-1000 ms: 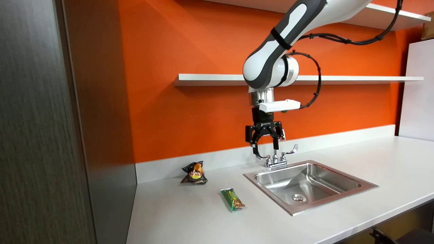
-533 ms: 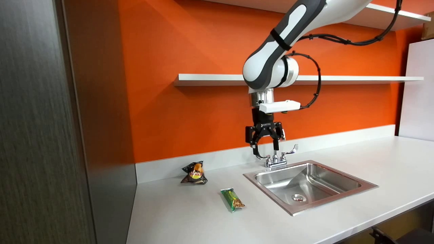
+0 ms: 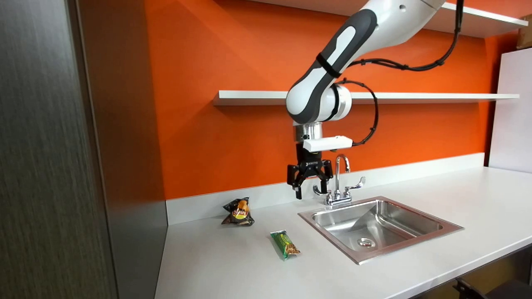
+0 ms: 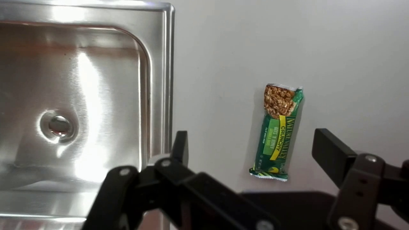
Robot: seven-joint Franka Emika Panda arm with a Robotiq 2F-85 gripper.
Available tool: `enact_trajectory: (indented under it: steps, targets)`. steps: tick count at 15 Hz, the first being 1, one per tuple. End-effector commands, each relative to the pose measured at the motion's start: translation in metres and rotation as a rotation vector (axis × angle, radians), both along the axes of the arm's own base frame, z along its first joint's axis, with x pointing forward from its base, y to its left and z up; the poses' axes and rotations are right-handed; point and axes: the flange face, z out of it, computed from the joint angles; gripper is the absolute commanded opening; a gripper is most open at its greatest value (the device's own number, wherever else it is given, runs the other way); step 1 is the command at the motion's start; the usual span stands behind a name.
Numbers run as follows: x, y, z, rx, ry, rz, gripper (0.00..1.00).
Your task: Put the candy bar on the left side of the bottom shelf
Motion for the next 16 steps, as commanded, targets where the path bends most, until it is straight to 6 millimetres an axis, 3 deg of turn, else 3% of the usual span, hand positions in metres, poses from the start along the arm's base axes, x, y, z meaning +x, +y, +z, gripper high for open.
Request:
enact_trajectory:
  steps: [1, 7, 16]
  targets:
    - [0.024, 0.031, -0.019, 0.001, 0.001, -0.023, 1.0]
    - [0.055, 0.064, -0.057, 0.013, -0.018, -0.074, 1.0]
    - [0.074, 0.076, -0.117, 0.003, 0.033, -0.13, 1.0]
